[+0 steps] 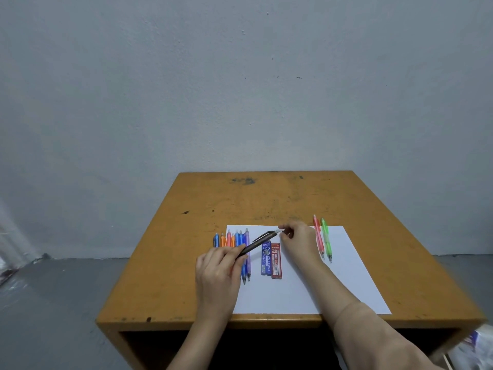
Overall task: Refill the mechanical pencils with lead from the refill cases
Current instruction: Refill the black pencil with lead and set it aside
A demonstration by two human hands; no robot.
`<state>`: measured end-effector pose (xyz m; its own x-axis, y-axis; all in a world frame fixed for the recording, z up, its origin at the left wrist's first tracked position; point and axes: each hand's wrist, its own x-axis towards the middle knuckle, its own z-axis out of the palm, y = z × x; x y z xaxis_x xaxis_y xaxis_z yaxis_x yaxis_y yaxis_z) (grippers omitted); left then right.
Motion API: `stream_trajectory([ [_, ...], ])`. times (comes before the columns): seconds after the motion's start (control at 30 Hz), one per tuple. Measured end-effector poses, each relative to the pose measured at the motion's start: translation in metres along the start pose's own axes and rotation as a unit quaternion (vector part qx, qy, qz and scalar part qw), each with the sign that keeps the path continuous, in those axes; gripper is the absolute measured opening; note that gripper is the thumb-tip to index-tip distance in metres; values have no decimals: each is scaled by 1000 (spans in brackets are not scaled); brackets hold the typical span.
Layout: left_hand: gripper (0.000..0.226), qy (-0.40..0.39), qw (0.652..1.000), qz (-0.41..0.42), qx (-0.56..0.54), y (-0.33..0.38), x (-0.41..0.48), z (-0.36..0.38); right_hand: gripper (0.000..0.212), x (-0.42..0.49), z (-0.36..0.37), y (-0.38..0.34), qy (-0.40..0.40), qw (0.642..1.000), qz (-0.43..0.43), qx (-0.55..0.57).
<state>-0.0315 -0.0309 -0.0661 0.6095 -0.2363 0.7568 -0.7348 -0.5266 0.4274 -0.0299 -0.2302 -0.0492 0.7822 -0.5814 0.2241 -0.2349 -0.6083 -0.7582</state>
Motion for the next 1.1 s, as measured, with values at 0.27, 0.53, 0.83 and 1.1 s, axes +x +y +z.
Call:
stream_trajectory([
  [0.27, 24, -6, 1000, -14, 8, 0, -1, 1, 26, -3, -4, 5, 9, 998, 14, 65],
  [0.53, 22, -10, 999, -33, 26, 1, 0, 1, 14, -20, -28, -10, -95, 923, 19, 372],
  [0.83, 24, -11, 999, -33, 40, 4, 0, -1, 9, -24, -33, -14, -140, 897, -12, 419],
  [1.1, 23, -10, 998, -34, 52, 3, 0, 0, 14, -24, -33, -14, -115, 912, -22, 394],
])
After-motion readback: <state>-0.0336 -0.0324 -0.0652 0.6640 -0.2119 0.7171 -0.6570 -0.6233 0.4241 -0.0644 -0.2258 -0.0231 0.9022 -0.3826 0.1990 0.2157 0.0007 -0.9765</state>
